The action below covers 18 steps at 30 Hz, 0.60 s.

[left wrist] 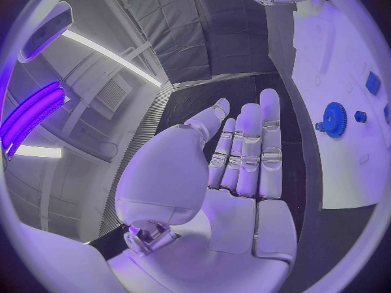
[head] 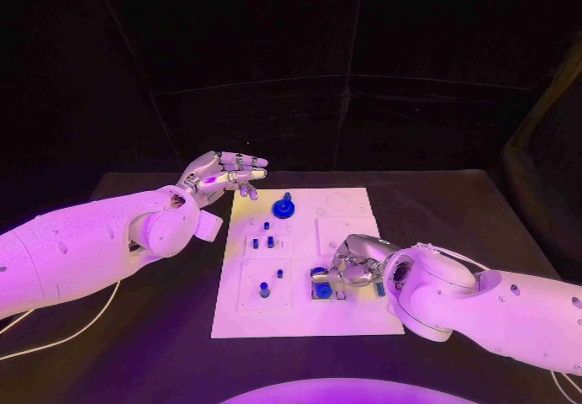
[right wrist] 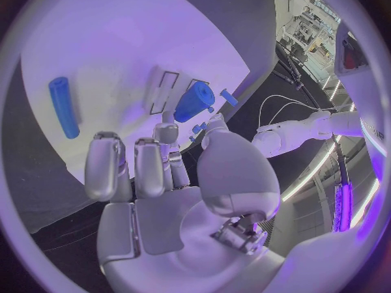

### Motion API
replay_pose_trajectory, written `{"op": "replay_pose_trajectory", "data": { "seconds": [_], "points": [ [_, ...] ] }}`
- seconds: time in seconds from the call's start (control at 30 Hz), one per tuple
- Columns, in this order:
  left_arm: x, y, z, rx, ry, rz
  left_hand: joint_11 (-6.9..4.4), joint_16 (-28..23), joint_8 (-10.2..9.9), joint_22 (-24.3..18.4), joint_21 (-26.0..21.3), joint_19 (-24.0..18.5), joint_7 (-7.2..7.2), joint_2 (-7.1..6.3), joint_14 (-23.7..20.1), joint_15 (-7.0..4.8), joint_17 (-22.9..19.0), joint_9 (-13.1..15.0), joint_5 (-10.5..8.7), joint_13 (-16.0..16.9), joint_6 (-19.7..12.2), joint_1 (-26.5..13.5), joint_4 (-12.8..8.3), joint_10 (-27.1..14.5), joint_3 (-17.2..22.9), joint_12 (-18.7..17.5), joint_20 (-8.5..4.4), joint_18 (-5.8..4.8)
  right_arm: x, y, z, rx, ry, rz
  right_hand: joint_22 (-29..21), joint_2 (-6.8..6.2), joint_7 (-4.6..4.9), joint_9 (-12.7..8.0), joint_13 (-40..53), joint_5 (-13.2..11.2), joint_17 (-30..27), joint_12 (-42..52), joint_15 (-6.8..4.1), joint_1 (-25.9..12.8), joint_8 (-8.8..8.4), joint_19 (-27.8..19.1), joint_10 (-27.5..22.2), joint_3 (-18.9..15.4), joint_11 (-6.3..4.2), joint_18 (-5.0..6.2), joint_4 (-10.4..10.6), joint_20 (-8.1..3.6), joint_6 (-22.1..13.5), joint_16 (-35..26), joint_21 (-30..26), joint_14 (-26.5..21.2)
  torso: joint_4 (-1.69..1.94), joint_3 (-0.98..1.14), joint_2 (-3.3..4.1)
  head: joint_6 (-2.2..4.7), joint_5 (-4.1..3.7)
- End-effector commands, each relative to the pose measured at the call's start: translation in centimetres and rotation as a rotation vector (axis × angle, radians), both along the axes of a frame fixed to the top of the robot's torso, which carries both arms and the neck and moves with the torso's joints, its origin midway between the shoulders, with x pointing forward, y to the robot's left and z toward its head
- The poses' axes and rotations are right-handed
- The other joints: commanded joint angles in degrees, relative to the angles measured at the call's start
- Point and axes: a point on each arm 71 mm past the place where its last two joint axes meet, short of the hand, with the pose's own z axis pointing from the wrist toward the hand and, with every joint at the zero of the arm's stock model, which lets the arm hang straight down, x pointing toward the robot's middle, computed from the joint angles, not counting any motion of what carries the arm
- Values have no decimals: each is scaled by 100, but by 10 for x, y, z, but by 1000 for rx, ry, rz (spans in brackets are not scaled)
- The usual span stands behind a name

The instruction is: Assemble the parts on the task board

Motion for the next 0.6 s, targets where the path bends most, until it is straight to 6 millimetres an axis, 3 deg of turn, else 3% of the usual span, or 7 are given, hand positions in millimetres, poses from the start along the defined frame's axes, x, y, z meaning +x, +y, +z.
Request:
{"op": "replay_pose_trajectory", "data": {
  "seconds": [0.03,0.17,0.3,0.6],
  "points": [
    [0,-1,1,-9,-2,-8,3,19,27,-5,-27,-10,-4,25,-39,20,-5,5,-9,9,-19,-19,5,-50,-25,39,31,29,-1,2,4,13,-38,33,7,27,7,39,7,120,17,-8,46,313,0,8,10,49,-11,79,-26,17,-21,-22,-26,228,-2,3,4,-2,-14],
    [0,-1,1,-9,-2,-8,3,19,27,-5,-27,-10,-4,25,-39,20,-5,5,-9,9,-19,-19,5,-50,-25,39,31,29,-4,2,6,28,-41,59,27,64,-10,117,32,256,50,8,32,829,36,28,44,41,-27,74,-145,7,-4,-20,-23,240,1,3,5,-6,-26],
    [0,0,1,-8,-2,-6,3,19,27,-5,-27,-10,-4,25,-39,20,-5,5,-9,9,-19,-19,5,-50,-25,39,31,29,-7,3,7,32,-34,94,57,72,-28,187,61,217,83,31,16,1237,96,48,69,24,-46,67,-319,-6,32,-11,-11,249,-6,5,3,-13,-23],
    [0,-2,1,-8,-1,-8,3,19,27,-5,-27,-10,-4,25,-39,20,-5,5,-9,9,-19,-19,5,-50,-25,39,31,29,-6,7,5,24,-22,121,149,239,-93,300,135,198,179,105,-24,1452,256,103,146,2,-99,49,-393,-39,199,46,42,273,19,-1,3,-9,-30]
  ]
}}
